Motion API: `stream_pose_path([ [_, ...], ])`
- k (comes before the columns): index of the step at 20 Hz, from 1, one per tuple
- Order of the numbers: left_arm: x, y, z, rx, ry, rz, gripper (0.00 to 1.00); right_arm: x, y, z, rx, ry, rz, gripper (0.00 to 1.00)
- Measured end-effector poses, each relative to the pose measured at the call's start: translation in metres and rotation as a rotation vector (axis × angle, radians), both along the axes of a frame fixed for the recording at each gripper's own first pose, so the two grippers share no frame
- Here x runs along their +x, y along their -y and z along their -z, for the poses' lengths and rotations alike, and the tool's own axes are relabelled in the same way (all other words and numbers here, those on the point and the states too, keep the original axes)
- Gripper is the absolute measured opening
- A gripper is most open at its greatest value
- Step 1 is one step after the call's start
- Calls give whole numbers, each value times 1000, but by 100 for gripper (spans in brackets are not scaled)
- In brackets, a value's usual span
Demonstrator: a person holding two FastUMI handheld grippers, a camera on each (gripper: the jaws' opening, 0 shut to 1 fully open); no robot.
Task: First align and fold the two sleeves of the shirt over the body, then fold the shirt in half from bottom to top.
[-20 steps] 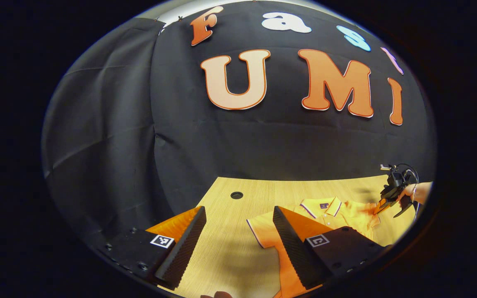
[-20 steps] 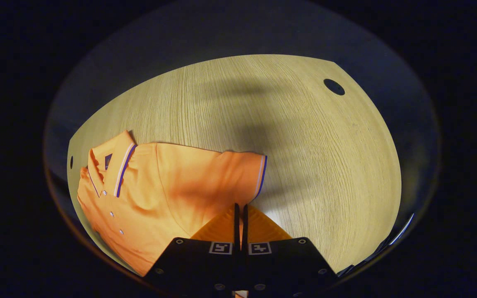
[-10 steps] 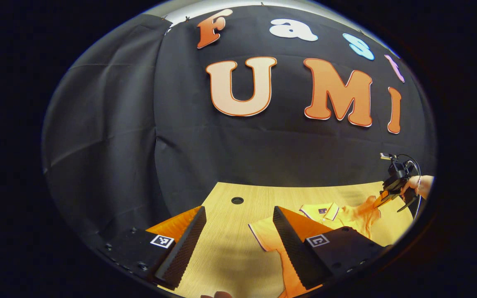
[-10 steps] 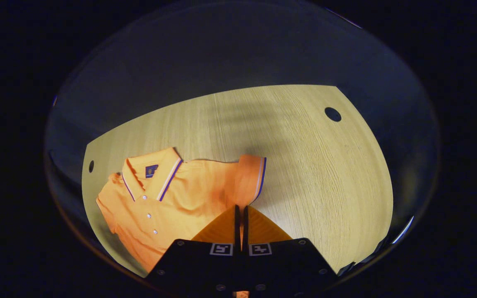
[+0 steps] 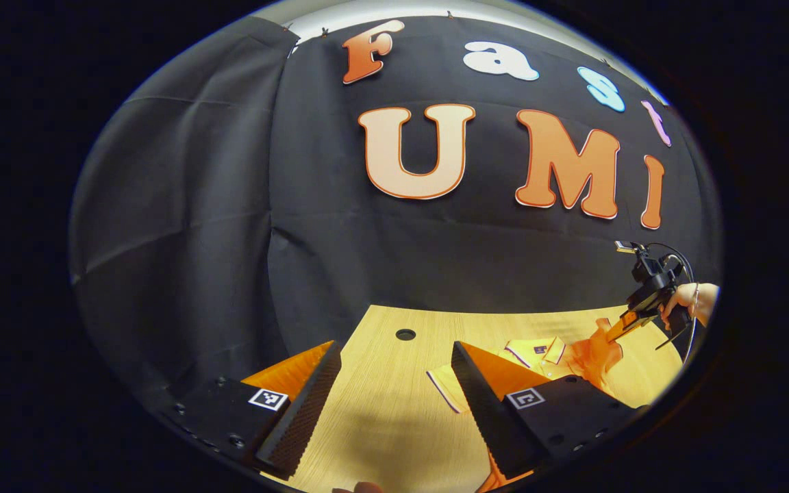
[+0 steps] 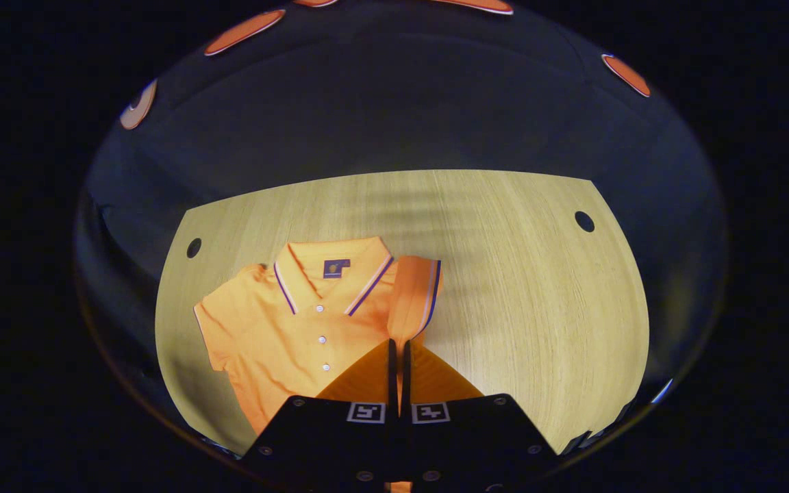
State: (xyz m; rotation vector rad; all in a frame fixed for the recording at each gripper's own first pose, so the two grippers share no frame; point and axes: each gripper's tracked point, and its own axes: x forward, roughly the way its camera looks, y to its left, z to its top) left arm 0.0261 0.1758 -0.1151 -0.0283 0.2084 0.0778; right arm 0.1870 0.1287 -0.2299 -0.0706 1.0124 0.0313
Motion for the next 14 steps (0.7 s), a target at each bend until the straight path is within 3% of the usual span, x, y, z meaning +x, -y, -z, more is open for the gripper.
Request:
stream_pose_path([
  [10,-4,-39,18,-4,-29,-30,100,-8,-81,32,17,-17,-133,2],
  [14,0,-36,23,-4,-38,-26,100,-13,-106,46,91,-49,-159,4],
])
